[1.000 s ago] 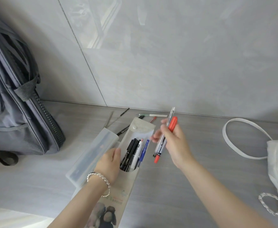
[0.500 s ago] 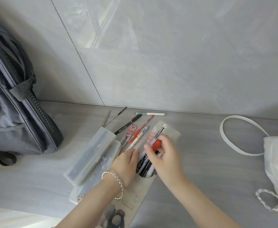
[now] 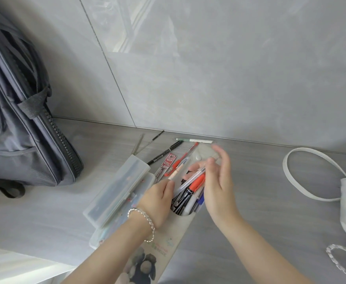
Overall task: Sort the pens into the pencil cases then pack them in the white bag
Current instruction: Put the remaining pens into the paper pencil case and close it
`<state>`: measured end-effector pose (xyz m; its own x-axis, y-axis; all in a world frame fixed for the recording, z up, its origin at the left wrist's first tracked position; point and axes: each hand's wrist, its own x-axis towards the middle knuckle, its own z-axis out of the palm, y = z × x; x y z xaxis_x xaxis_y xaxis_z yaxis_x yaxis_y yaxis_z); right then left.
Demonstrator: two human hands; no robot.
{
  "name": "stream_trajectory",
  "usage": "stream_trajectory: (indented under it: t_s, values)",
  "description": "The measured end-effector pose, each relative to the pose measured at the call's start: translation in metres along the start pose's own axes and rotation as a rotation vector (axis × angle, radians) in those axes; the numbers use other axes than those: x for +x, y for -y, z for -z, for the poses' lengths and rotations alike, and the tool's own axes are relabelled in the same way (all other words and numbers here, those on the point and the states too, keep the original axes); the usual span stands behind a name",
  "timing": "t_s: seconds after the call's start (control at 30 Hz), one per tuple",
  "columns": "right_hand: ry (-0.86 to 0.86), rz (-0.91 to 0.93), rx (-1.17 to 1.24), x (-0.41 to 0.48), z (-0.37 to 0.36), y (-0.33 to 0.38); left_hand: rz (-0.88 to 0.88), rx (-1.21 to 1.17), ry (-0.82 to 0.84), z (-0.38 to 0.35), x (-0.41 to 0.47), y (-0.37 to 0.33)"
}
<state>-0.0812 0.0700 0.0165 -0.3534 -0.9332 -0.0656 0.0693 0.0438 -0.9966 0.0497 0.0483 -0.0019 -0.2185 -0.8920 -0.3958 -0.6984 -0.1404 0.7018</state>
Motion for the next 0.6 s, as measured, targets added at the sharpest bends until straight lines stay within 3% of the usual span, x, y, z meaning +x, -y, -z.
stream_trajectory:
  t_s: [0.13, 0.3, 0.37, 0.43, 0.5, 0.53, 0.6]
  values:
    - [-0.033, 0.027, -0.101, 0.004, 0.004, 0.000, 0.013, 0.002, 0.016, 0.001, -0.002, -0.002]
    - [0.345, 0.159, -0.626, 0.008, 0.003, -0.016, 0.047, -0.018, 0.004, 0.006, 0.004, -0.001]
    - [0.303, 0.324, -0.640, 0.017, 0.001, -0.012, 0.082, -0.030, -0.039, 0.012, 0.008, 0.005]
    - [0.098, 0.404, -0.530, 0.027, 0.000, -0.008, 0.118, -0.048, -0.085, 0.021, 0.013, 0.012]
    - [-0.110, 0.247, -0.463, 0.044, -0.003, -0.013, 0.150, -0.053, -0.134, 0.032, 0.019, 0.019]
    - [-0.126, 0.085, -0.515, 0.054, -0.005, -0.019, 0.171, -0.061, -0.162, 0.037, 0.021, 0.022]
    - [0.021, -0.284, -0.744, 0.067, -0.011, -0.039, 0.218, -0.082, -0.212, 0.046, 0.023, 0.026]
